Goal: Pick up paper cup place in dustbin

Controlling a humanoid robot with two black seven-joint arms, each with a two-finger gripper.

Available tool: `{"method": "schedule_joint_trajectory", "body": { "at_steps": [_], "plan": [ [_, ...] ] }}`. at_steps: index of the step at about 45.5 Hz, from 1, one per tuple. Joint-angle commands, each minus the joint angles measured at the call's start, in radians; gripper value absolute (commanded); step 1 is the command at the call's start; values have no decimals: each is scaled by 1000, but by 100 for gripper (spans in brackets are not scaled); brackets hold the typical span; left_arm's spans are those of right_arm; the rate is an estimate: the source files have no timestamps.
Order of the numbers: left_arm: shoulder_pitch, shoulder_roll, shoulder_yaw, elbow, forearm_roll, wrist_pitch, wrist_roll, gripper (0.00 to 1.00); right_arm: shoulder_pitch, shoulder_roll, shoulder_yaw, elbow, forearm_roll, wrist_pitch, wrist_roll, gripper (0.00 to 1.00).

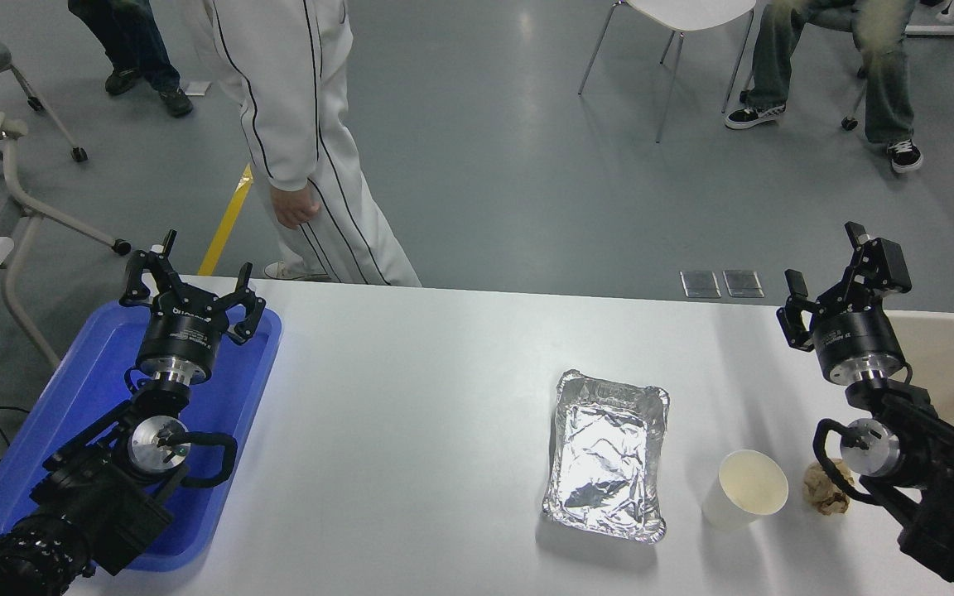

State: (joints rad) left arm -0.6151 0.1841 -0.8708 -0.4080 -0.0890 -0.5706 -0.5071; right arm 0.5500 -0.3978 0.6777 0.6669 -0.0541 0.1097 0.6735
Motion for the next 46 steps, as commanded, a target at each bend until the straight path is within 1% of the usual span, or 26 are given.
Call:
{"method": "schedule_joint_trajectory", "body": {
  "at_steps": [1, 25, 39, 46],
  "plan": [
    [0, 0, 1, 0, 0, 0, 1, 100, 1, 14, 2, -3, 2, -1, -2, 100],
    [0, 0, 1, 0, 0, 0, 1, 100, 4, 27, -3, -13, -1, -2, 0, 100],
    [2, 0, 1, 0, 0, 0, 1, 100, -4, 17, -1, -13, -1, -2, 0, 100],
    [2, 0, 1, 0, 0, 0, 1, 100, -4, -13, -23, -3, -13, -10, -2, 100]
  ]
}}
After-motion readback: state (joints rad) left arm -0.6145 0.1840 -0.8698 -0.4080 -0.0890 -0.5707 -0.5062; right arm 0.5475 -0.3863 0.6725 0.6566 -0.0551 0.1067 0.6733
